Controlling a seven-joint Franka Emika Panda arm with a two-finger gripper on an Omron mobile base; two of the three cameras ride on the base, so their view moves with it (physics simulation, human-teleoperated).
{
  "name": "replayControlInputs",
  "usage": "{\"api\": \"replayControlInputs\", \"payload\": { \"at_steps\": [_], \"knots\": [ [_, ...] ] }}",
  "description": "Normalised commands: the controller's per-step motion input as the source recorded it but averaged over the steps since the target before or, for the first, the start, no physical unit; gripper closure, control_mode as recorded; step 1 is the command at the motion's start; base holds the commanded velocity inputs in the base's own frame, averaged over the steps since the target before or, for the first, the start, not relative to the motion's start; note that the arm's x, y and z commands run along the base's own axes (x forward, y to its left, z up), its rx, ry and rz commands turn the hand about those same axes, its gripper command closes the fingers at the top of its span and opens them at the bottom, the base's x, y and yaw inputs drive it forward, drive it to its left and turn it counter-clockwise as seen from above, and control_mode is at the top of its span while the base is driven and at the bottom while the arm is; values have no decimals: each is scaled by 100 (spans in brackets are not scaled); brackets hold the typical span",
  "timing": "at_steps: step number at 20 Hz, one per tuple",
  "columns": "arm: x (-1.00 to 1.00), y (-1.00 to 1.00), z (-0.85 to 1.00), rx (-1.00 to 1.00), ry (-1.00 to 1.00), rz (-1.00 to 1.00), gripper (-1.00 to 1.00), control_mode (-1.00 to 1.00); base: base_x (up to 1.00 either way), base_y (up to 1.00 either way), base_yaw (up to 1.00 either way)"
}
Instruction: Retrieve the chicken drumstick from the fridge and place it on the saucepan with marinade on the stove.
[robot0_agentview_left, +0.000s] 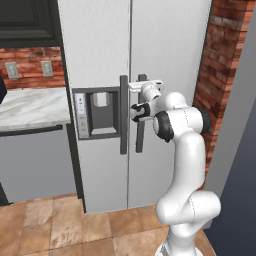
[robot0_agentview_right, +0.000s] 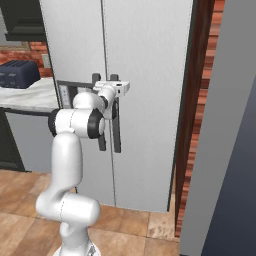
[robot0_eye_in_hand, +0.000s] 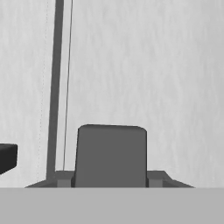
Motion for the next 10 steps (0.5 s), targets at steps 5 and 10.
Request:
{"api": "replayControlInputs", "payload": {
  "at_steps": [5,10],
  "knots": [
    [-1,0,0,0,0,0,100,-100,0,0,0],
    [-34,-1,0,0,0,0,100,-100,0,0,0]
  ]
}}
